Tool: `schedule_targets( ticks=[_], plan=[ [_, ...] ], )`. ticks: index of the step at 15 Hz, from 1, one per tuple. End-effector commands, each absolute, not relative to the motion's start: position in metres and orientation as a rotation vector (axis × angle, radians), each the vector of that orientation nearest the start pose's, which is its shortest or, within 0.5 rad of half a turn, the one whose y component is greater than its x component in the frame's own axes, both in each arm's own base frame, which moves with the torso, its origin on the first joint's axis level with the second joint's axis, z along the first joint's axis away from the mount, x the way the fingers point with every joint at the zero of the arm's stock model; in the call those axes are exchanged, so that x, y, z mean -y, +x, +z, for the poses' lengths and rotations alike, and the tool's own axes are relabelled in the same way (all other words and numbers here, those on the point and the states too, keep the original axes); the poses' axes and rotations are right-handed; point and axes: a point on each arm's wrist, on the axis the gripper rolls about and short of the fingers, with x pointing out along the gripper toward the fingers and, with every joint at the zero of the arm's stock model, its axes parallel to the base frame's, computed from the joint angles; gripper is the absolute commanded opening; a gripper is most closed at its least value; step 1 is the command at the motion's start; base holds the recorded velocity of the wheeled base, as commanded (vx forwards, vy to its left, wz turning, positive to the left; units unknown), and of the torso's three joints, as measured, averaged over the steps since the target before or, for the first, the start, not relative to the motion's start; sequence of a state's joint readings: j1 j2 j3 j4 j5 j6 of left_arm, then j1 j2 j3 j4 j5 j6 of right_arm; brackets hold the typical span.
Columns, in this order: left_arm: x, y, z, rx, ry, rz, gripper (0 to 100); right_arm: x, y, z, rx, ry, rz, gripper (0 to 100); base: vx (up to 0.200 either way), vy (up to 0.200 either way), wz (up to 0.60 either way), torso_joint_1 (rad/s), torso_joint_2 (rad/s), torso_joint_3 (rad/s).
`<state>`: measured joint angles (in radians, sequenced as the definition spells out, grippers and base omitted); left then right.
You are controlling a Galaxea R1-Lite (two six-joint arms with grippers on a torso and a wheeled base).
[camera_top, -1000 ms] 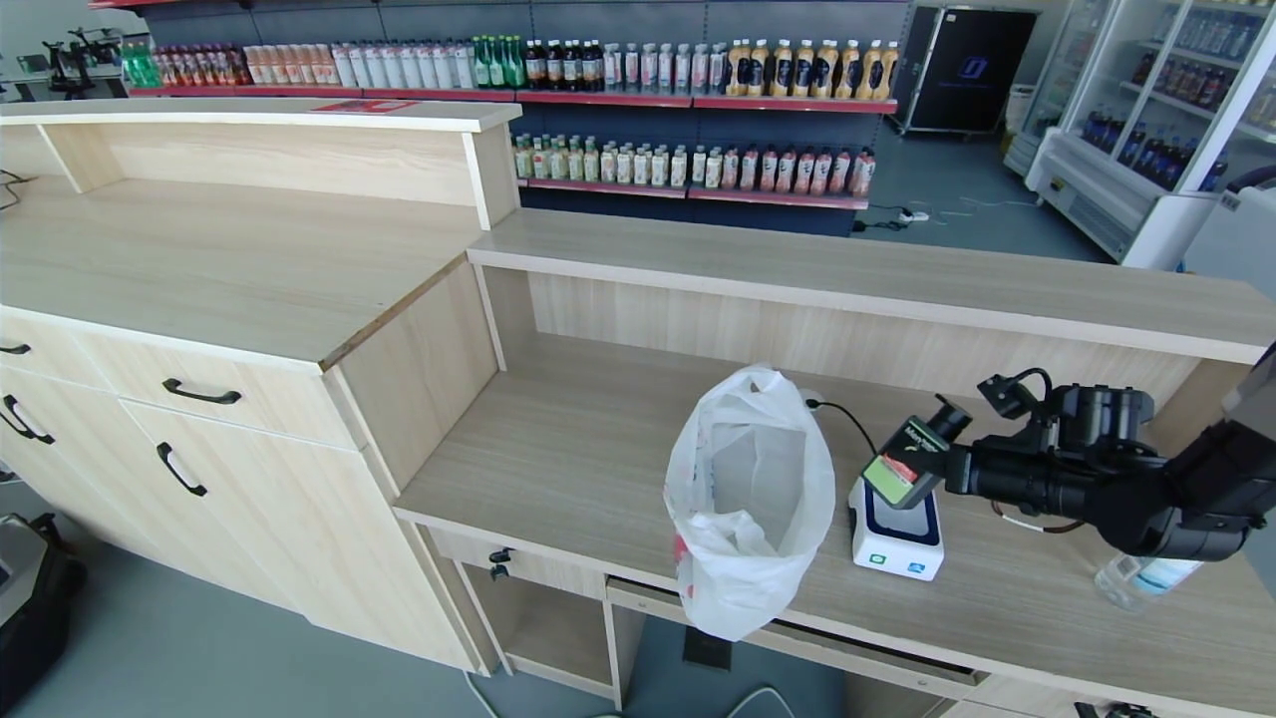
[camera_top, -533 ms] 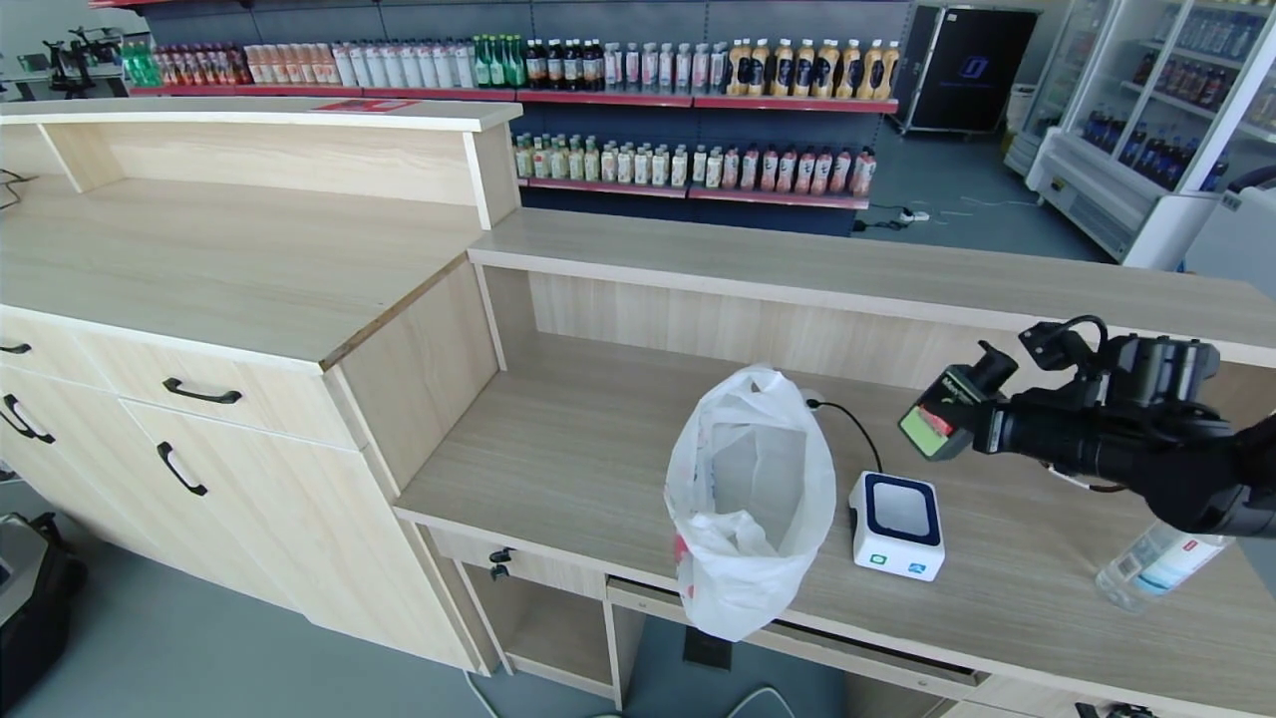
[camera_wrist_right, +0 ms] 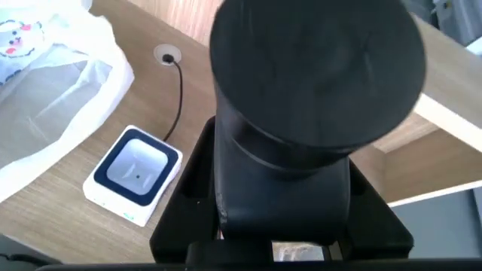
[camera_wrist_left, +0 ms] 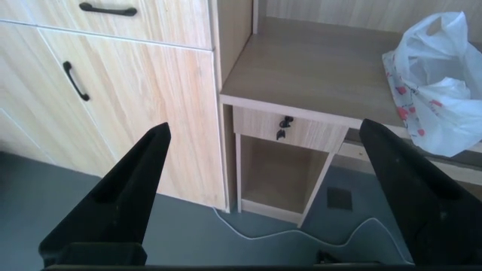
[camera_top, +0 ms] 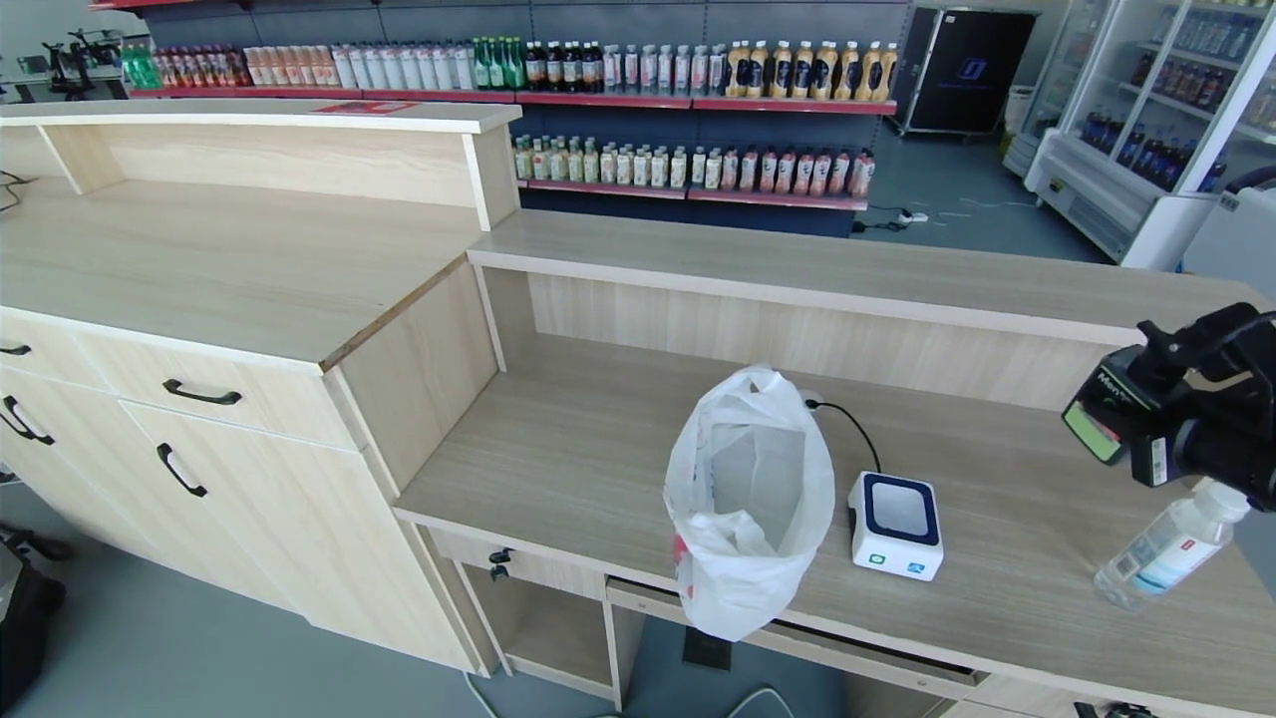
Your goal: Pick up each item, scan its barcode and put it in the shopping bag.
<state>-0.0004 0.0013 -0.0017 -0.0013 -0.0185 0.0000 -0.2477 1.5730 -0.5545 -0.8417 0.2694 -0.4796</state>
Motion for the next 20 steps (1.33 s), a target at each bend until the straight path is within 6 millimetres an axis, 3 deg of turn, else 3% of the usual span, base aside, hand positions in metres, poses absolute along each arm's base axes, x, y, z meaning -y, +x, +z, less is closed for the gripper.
schedule_targets(
  ticks=[1, 3, 4, 6, 9, 13, 20],
  plan=[
    [0.000, -0.023, 0.076, 0.002, 0.000, -0.018, 100, 0.045, 0.262, 0.194, -0.091, -0.453, 0.023, 0, 0.000, 0.000, 0.60, 0.002, 0.00, 0.002],
    [0.000, -0.023, 0.076, 0.002, 0.000, -0.018, 100, 0.021, 0.297, 0.195, -0.082, -0.369, 0.014, 0, 0.000, 0.000, 0.60, 0.005, -0.01, 0.005],
    [0.000, -0.023, 0.076, 0.002, 0.000, -0.018, 100, 0.010, 0.315, 0.184, -0.104, -0.329, 0.060, 0, 0.000, 0.000, 0.00, 0.000, 0.00, 0.000],
    [0.000, -0.023, 0.076, 0.002, 0.000, -0.018, 100, -0.015, 0.350, 0.148, -0.178, -0.279, 0.157, 0, 0.000, 0.000, 0.00, 0.000, 0.00, 0.000],
    [0.000, -0.023, 0.076, 0.002, 0.000, -0.018, 100, -0.045, 0.376, 0.092, -0.213, -0.247, 0.236, 0, 0.000, 0.000, 0.00, 0.000, 0.00, 0.000],
    [0.000, -0.023, 0.076, 0.000, 0.000, -0.018, 100, -0.061, 0.385, 0.054, -0.192, -0.225, 0.440, 0, 0.000, 0.000, 0.00, 0.000, 0.00, 0.000],
    [0.000, -0.023, 0.076, 0.002, 0.000, -0.018, 100, -0.058, 0.398, 0.013, -0.235, -0.258, 0.454, 0, 0.000, 0.000, 0.00, 0.000, 0.00, 0.000]
  ],
)
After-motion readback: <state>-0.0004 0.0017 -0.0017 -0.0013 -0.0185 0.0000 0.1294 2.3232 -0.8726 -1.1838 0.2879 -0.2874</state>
